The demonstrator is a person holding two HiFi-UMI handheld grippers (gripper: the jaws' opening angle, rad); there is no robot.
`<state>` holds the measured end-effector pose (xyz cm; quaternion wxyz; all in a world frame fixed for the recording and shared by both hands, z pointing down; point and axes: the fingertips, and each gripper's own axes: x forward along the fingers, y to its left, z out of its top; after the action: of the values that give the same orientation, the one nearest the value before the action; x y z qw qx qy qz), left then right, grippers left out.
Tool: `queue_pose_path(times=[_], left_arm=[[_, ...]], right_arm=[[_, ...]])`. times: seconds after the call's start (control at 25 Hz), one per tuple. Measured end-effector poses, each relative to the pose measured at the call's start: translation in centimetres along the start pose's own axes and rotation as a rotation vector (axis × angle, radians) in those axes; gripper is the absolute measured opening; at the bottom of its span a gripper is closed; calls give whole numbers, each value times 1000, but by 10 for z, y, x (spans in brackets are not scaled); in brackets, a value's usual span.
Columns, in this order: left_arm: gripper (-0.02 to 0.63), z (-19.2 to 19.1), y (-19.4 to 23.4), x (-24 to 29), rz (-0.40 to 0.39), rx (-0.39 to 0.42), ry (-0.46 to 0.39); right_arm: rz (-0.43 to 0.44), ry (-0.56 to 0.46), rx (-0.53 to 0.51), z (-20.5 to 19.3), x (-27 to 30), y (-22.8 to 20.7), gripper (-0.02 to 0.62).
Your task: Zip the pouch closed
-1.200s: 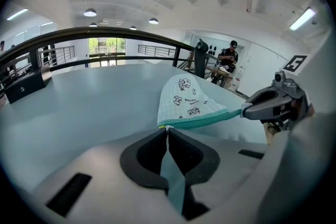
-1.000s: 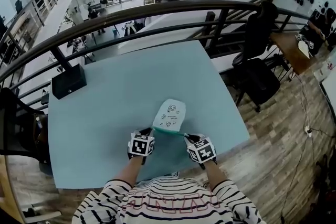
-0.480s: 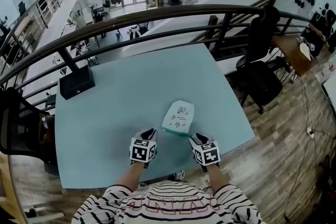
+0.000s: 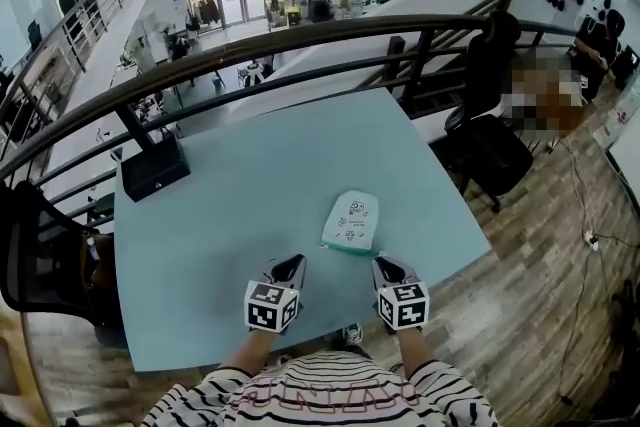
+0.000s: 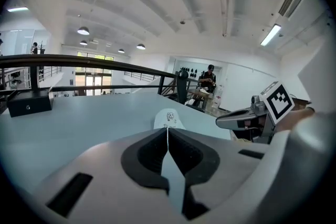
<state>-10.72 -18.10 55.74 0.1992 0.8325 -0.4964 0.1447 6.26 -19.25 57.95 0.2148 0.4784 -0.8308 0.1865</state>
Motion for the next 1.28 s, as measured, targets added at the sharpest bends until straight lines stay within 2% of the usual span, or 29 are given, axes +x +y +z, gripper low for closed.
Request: queue_pose_path(times=[0.28,0.6,1.28], left_arm=[[26,6,-5,-39,-60,38,-50],[25,3,-9,-78,-115,69,-84],[25,-19,-13,-131,-128,122,-101]], right_arm=[[4,-87,36,10,-27,43,37],[-13,-117,79,1,-50,72,32],[-41,-134,113,-25,-82,118,28]])
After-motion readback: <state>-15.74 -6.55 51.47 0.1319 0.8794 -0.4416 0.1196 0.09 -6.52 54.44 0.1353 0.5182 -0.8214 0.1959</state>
